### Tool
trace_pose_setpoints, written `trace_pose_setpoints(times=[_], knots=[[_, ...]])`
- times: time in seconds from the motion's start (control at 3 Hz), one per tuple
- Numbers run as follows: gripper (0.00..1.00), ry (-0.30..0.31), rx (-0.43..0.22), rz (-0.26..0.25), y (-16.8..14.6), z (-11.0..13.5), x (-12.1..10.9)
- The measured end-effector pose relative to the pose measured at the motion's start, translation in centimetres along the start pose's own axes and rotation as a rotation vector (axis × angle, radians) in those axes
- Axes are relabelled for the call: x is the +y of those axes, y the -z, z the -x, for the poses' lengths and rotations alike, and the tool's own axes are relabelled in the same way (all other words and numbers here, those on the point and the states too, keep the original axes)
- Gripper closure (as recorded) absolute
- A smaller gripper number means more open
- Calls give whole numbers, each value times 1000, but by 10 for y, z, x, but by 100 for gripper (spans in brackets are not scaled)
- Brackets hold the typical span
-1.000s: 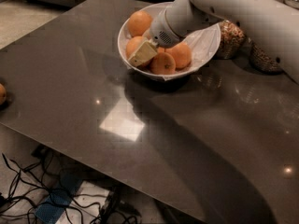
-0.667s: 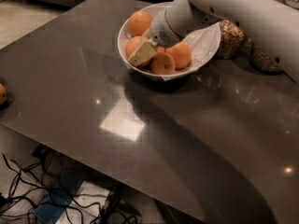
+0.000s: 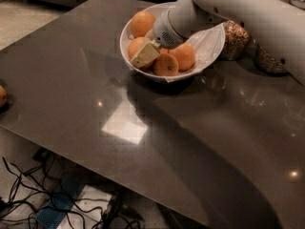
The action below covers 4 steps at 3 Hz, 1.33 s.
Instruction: Pick orange from white bowl
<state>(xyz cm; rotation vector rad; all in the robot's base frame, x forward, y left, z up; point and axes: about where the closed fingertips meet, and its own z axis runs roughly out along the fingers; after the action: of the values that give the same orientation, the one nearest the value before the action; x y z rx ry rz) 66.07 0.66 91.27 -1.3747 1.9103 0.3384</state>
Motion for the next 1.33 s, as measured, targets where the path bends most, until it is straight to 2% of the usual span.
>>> trace_pose_setpoints(times=[0.33,0.67,1.0,1.33], knots=[[100,-5,-23,18,1,2,1],[100,-12,-67,12,23,8,-7],[100,-11,-113,-31,58,19,-20],[100,-6,-125,-78,80,23,-32]])
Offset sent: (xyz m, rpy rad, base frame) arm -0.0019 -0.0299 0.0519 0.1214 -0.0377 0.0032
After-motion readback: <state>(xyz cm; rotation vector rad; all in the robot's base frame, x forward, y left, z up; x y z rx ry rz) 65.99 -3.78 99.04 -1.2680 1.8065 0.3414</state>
